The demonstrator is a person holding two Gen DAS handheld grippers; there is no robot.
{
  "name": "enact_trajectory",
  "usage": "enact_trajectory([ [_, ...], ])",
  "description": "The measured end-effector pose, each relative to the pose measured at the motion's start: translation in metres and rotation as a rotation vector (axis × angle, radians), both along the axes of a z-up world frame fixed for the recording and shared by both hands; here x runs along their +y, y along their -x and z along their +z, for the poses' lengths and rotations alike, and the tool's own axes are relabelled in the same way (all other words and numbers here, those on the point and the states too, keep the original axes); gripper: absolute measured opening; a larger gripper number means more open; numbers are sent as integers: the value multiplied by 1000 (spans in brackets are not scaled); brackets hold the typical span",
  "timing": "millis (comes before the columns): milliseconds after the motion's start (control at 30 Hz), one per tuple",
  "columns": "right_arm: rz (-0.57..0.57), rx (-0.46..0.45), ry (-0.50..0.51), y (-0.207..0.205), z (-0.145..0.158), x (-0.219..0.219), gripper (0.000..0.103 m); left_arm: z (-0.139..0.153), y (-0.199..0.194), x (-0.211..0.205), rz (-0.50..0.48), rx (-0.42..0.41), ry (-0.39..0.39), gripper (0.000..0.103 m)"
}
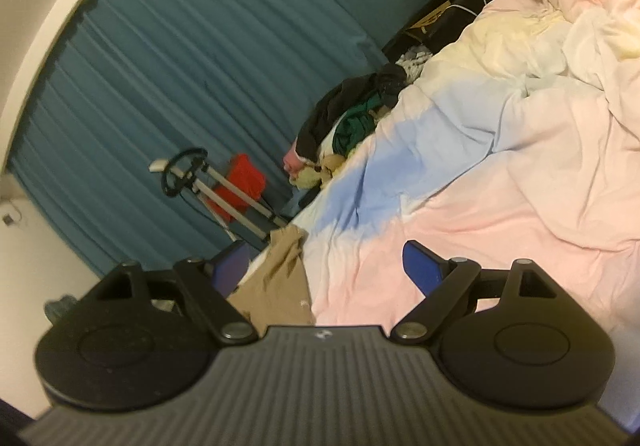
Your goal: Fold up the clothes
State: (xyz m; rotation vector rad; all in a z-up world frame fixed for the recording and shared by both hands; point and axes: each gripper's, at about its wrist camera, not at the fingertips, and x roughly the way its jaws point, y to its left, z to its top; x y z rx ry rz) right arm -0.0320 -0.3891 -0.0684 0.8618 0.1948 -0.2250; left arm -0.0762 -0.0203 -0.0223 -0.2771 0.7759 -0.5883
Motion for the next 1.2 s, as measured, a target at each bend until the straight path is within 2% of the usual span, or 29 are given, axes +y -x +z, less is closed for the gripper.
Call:
enact_trajectory([
  [100, 32, 32, 35, -8, 2, 11, 86, -6, -2, 47, 79, 99, 58, 8],
  [200, 75, 63, 82, -16, 4, 24, 86, -23, -9, 76, 109, 202, 56, 14],
  [267, 105, 80, 109, -21, 5, 33, 87, -32, -15, 90, 121, 260, 76, 26],
  [333, 135, 97, 136, -25, 6, 41, 86, -39, -21, 99, 131, 301, 105, 57],
  [433, 182, 126, 175, -33, 5, 55, 86, -43, -33, 97, 140, 303, 83, 74],
  [600, 259, 186, 189, -46, -6, 80, 86, -66, -61, 74, 171, 402, -82, 71],
  [667, 291, 208, 174, -50, -12, 89, 86, -73, -65, 68, 185, 390, -155, 68],
  [733, 317, 224, 186, -52, -14, 99, 86, -77, -62, 59, 158, 363, -252, 62],
  [800, 323, 211, 220, -50, -11, 106, 85, -70, -57, 51, 123, 315, -312, 62],
  [900, 330, 186, 275, -47, -6, 116, 85, -49, -57, 50, 120, 236, -309, 69],
  [967, 330, 143, 265, -44, -2, 116, 85, -24, -66, 46, 108, 122, -319, 73],
  [1000, 329, 120, 258, -43, -1, 115, 83, -13, -71, 44, 103, 68, -322, 81],
  [1033, 330, 100, 251, -43, 0, 115, 79, -3, -78, 41, 99, 21, -318, 89],
  [1100, 337, 93, 247, -45, 0, 117, 66, 13, -98, 35, 73, -59, -299, 92],
  [1133, 341, 97, 249, -47, 0, 119, 64, 17, -107, 32, 60, -107, -292, 92],
  [1200, 352, 105, 257, -54, -2, 123, 51, 18, -121, 25, 68, -162, -286, 97],
])
